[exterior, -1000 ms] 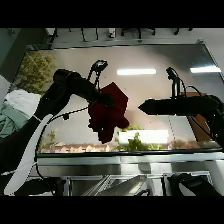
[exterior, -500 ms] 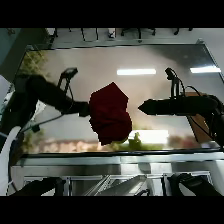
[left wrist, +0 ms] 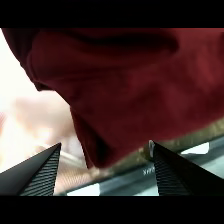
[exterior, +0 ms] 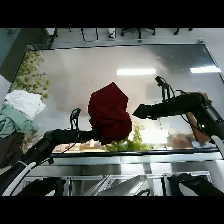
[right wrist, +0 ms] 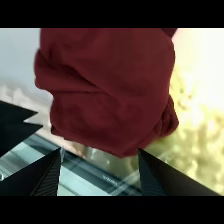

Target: Fold the shirts.

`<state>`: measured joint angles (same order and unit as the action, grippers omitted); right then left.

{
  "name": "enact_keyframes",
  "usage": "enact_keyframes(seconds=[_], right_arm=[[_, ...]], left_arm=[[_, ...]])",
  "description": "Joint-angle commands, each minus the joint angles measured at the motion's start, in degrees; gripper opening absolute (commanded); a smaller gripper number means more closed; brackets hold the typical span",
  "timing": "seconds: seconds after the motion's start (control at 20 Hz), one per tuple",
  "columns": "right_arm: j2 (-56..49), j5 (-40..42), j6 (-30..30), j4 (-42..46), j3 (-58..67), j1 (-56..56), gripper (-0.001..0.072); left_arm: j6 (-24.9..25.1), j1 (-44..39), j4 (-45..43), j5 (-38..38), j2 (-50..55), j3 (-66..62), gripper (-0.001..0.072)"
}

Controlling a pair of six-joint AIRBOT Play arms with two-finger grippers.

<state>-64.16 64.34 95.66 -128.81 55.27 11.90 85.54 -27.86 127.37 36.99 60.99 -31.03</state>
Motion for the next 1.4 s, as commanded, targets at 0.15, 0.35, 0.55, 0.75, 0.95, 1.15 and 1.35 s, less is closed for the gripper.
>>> enact_keyframes(seconds=[0.15, 0.35, 0.55, 0.75, 0.95, 1.15, 1.35], right_arm=[[-4.4, 1.8, 0.5, 0.2, -5.2, 0.0, 0.052], [-4.4, -3.1, 1.1, 0.1, -7.6, 0.0, 0.052], [-4.4, -5.4, 1.2, -1.8, -7.6, 0.0, 0.052], [-5.3, -8.7, 1.2, -1.9, -7.5, -0.7, 0.0521], [-8.2, -8.8, 2.1, -3.7, -7.5, -1.8, 0.0521], [-12.3, -11.7, 4.7, -10.0, -7.5, -0.2, 0.0522], [-17.7, -20.0, 4.6, -13.1, -6.3, 4.3, 0.0522]], left_arm=[[0.1, -1.4, 1.2, -6.7, 12.3, -5.6, 0.0614], [0.6, -1.3, 1.1, -5.8, 15.6, -10.8, 0.0587], [0.9, -1.0, -3.7, -1.9, 15.4, -12.6, 0.0014], [1.0, 2.5, -12.4, 7.1, 10.3, -12.7, 0.0013], [1.2, 14.4, -17.5, 15.3, 0.0, -12.7, 0.0013], [6.6, 24.2, -15.8, 18.9, -7.1, -9.9, 0.0014], [8.5, 25.4, -15.8, 18.5, -8.6, -3.5, 0.0014]])
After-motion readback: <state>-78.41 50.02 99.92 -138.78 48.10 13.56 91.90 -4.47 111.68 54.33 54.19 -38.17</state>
